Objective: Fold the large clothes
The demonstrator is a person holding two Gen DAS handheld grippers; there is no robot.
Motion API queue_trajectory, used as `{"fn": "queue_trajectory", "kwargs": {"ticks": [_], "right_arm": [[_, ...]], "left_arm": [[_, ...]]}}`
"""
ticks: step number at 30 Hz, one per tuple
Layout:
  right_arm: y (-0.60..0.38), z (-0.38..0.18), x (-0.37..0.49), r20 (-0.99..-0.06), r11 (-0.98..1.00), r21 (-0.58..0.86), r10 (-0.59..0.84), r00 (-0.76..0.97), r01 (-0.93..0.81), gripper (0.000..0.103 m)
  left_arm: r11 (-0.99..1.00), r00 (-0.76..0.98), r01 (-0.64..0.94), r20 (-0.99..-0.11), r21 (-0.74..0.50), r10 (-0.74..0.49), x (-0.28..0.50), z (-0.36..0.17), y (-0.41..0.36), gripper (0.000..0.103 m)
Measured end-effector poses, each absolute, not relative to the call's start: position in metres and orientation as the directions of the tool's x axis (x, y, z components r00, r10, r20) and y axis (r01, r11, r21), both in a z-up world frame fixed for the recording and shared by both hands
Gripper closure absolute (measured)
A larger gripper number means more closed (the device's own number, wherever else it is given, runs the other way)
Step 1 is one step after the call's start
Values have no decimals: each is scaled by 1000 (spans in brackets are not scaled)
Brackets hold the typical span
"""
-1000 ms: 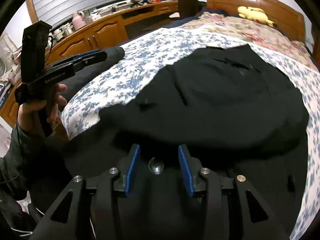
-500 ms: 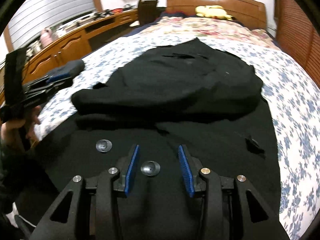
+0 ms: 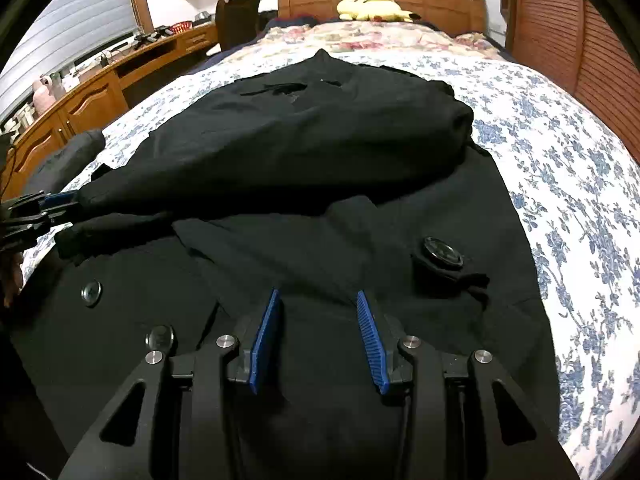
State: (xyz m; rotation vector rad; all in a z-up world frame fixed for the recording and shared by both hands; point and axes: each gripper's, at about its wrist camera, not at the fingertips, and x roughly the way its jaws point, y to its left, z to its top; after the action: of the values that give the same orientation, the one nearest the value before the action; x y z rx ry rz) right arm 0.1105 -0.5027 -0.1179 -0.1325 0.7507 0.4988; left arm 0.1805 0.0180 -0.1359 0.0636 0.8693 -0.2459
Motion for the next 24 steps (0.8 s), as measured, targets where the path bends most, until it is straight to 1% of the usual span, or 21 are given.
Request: {"fn": "queue_trajectory", "kwargs": {"ticks": [5,6,7,9,11,14,17,20,24], "right_arm": [[-501,-121,104,-667,877,40,381,640,-479,60],[-501,-122,104,-666,876,44,384,639,-480,60],[-503,-122,104,-666,875,50,388,637,-481,60],[-506,-123,106,-666,874,60,395,633,-482,60],[-507,-124,109,-667,874,64,396,631,-482,60],[-506,-123,110,-675,875,58,389,627,-481,60],[-503,-118,112,-691,880,38,366,624,-474,60],[-497,-106,114,-682,885,-8,335,650,-465,60],[-481,-88,122,-662,873,13,372,651,-487,60]], "left_arm": [[969,612,237,-766,-63,-200,180,-137,20,63],[968,608,241,-765,-75,-211,179,-135,21,74],[966,605,242,-764,-92,-224,178,-134,23,78],[958,604,258,-754,-122,-259,177,-129,26,90],[953,616,272,-737,-133,-278,173,-120,28,95],[951,668,285,-687,-120,-287,157,-97,28,96],[947,708,292,-636,-134,-308,140,-76,34,96],[946,717,293,-624,-137,-312,131,-68,40,96],[954,734,282,-616,-106,-286,127,-66,45,96]]}}
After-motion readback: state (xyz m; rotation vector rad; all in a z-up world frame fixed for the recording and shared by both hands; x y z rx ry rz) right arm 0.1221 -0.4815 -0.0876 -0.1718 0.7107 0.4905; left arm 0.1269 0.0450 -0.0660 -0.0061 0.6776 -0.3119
